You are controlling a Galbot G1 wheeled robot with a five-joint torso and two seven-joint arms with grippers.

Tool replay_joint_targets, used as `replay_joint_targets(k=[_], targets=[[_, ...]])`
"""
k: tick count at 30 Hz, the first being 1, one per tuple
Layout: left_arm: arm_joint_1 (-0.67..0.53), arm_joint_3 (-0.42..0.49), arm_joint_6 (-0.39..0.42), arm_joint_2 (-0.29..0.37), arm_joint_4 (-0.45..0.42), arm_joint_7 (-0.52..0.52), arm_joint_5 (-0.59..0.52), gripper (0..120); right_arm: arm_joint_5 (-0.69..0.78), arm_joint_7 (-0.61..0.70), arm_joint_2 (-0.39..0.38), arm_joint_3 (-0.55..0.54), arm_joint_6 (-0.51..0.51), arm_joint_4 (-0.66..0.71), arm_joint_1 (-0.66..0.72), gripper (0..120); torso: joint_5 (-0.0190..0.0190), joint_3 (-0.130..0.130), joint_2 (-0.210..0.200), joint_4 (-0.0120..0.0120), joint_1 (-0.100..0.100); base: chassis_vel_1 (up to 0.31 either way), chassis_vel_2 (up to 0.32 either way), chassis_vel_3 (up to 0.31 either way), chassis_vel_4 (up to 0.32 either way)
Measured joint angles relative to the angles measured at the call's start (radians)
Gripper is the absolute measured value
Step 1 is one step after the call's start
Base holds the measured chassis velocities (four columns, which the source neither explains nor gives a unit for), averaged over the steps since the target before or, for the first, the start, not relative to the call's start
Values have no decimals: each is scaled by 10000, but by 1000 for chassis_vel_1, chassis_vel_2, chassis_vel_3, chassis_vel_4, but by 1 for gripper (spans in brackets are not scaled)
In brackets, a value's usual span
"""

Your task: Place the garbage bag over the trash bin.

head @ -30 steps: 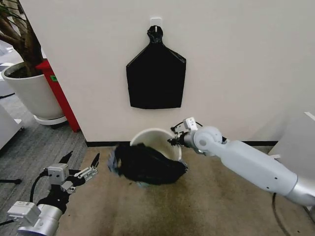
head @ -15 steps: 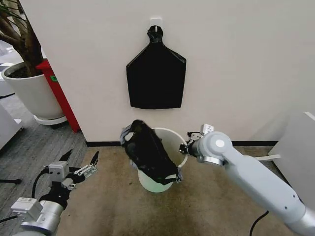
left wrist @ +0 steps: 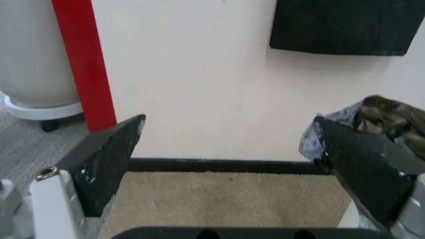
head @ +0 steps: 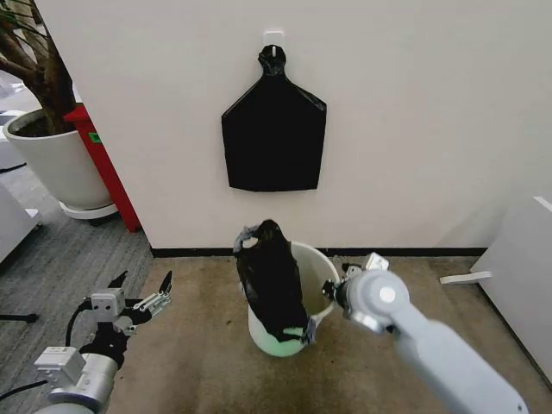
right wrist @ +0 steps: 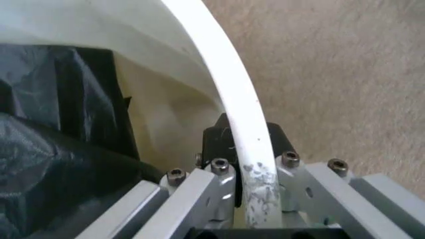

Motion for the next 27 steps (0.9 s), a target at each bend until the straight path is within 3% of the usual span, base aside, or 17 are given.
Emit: replay_joint_targets(k=[6,20,27], targets=[[-4,156,-187,-77,62,148,107,100,-1033,-337,353,38,-92,-209,-476,0,1,1,0,-1,0,0,0,0,0],[81,351,-567,-262,0,529,404,100,-1552,-630,657,-162,-85,-652,-644,0,-1,1,0,-1,0,0,0,0,0],[133,346,-686,-243,-152,620,389,100,-1513,-836,464,-204,-116,-508,-680,24,1,1,0,-1,0,0,0,0,0]])
